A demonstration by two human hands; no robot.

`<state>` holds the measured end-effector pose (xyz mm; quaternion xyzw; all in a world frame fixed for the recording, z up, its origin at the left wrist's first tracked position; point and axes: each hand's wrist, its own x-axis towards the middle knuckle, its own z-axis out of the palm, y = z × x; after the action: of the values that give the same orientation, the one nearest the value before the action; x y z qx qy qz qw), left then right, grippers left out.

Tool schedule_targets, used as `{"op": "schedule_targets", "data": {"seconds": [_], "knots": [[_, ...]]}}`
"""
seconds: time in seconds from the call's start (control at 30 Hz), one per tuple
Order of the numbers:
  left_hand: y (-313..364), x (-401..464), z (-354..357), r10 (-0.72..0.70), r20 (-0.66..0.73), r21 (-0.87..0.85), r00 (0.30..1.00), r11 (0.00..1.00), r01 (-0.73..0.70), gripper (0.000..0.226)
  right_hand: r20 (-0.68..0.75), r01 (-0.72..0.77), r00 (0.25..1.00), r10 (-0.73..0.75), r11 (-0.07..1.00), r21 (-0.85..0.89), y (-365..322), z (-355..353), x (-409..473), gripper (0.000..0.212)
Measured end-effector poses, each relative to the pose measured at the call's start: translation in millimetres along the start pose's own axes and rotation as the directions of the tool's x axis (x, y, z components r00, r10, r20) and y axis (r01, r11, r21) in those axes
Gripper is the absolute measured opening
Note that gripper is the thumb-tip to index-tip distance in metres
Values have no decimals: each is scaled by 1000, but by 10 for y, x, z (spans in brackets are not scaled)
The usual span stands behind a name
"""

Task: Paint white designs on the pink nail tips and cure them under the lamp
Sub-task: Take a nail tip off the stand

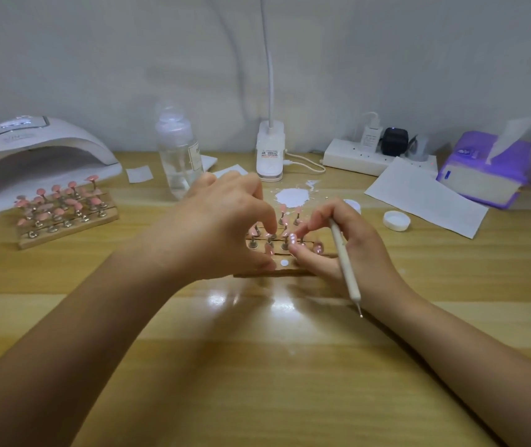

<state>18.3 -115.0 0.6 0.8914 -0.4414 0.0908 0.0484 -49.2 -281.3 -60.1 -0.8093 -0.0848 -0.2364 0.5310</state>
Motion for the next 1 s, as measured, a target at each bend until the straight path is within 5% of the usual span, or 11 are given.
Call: {"op": "schedule_targets", "data": {"seconds": [0.63, 0.8, 1.0], "knots": [[107, 20, 172, 3, 48, 165, 999, 986, -11, 28, 44, 83, 996, -74, 963, -256, -17, 15, -8, 25], [112, 23, 192, 18, 36, 169, 999, 985, -24, 15, -9, 3, 1000, -4, 997, -79, -33, 6, -15, 32], [151, 17, 187, 57, 8, 161, 998, 985, -58, 7, -215, -115, 965, 153, 977, 178, -51, -35, -7, 10]]}}
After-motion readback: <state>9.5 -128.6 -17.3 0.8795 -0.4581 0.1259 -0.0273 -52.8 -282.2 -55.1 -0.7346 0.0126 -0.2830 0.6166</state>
